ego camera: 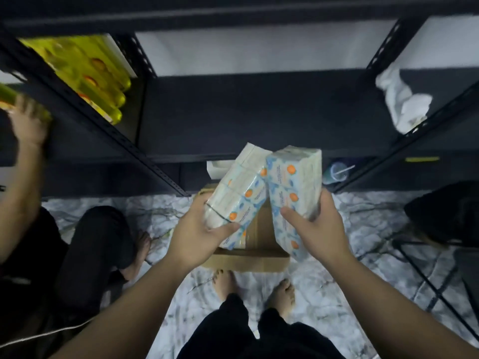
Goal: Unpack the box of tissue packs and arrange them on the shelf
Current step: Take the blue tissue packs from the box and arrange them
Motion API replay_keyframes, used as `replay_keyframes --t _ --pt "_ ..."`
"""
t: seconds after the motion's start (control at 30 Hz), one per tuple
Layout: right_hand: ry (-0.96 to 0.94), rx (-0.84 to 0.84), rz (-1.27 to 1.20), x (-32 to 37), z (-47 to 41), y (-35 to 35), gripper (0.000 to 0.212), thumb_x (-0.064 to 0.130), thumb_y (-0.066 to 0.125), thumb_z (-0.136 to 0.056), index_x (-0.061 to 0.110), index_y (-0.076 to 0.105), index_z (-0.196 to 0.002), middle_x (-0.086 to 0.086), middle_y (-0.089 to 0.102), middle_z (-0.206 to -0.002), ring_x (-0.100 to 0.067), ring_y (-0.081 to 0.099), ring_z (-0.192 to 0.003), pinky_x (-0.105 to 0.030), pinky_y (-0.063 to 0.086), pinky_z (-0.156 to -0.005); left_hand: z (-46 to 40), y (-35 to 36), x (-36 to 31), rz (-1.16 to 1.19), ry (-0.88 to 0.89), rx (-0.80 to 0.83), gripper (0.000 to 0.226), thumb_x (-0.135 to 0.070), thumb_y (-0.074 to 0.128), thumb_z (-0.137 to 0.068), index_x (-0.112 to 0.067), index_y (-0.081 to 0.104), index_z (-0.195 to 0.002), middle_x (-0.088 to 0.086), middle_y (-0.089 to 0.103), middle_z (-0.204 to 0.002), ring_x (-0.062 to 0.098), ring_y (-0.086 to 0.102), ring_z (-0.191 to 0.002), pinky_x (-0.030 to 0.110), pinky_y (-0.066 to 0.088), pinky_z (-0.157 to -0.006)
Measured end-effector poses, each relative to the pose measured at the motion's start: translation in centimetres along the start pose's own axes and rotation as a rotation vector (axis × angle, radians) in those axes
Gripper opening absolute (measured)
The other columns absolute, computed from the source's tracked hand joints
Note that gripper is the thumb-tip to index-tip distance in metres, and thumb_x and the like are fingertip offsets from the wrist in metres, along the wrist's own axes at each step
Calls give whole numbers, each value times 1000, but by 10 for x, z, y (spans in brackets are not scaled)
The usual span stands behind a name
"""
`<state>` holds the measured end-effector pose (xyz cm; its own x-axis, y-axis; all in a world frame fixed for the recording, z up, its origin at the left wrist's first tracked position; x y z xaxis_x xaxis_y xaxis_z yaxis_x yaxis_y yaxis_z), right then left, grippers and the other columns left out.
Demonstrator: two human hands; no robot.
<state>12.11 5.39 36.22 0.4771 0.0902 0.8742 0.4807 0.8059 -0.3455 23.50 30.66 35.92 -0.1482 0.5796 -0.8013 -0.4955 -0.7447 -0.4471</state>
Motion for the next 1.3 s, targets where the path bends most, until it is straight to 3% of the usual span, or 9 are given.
replay_keyframes --t 0.1,0.17,0.3,0.7,0.83,0.97,1.07,1.23,1.3 --pt "-48 -8 -33 25 9 -23 73 54 87 -69 42 50 -131 26 66 -123 0 65 -113 -45 59 -94 18 -12 -35 67 66 -45 68 -40 93 -73 -43 53 -129 -31 67 -115 -7 67 -105 33 59 -88" --pt "-85 -8 -43 42 11 -39 76 57 87 -66 45 50 -132 26 66 -123 -2 66 -113 -47 59 -93 27 -19 -59 101 117 -71 66 -26 93 -76 -33 55 -130 -33 67 -112 -9 67 -102 18 56 -79" --pt "-172 11 -50 78 10 -68 74 42 91 -73 46 51 -135 26 66 -125 -1 65 -114 -46 58 -96 39 -34 -101 129 219 -113 64 -20 93 -74 -29 58 -127 -34 66 -114 -10 65 -105 9 51 -78" --pt "-360 37 10 155 7 -131 76 37 94 -71 53 49 -130 35 65 -116 6 66 -106 -34 59 -87 53 -85 -186 87 380 -139 65 -29 94 -73 -32 59 -127 -18 72 -117 7 73 -104 26 61 -75" --pt "-403 12 41 186 0 -137 71 39 96 -67 50 47 -117 39 62 -110 6 65 -102 -29 57 -81 41 -116 -208 67 430 -147 72 -45 98 -65 -38 60 -126 -12 72 -121 9 71 -110 35 60 -89" --pt "-447 -9 35 220 -7 -131 66 36 95 -69 45 50 -117 45 58 -109 12 64 -99 -33 58 -83 26 -150 -240 33 488 -161 71 -40 99 -64 -35 62 -124 -17 72 -118 5 71 -107 35 60 -90" --pt "-466 -27 23 241 -13 -122 64 38 95 -70 47 53 -117 40 63 -109 10 66 -99 -36 59 -85 9 -180 -264 -7 537 -164 71 -39 96 -64 -34 61 -126 -20 71 -118 2 70 -108 34 60 -90" --pt "-502 -76 25 281 -22 -105 66 42 94 -68 46 55 -121 33 67 -111 7 67 -100 -34 58 -85 -33 -234 -292 -112 600 -138 78 -61 94 -58 -44 60 -126 -21 71 -119 4 69 -110 37 58 -94" --pt "-518 -99 23 297 -24 -99 66 41 94 -68 45 56 -122 32 68 -111 8 67 -100 -30 56 -83 -51 -254 -301 -191 619 -143 76 -60 94 -58 -48 59 -125 -23 69 -119 1 68 -110 36 56 -95"
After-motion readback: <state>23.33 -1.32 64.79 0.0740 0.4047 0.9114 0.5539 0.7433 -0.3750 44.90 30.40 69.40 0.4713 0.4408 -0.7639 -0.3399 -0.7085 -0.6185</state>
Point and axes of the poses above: each hand's wrist, its own z-axis away from the middle knuckle, its own y-axis out of the palm, x = y × z, the point moved 5 cm from there along -z, towards the middle knuckle
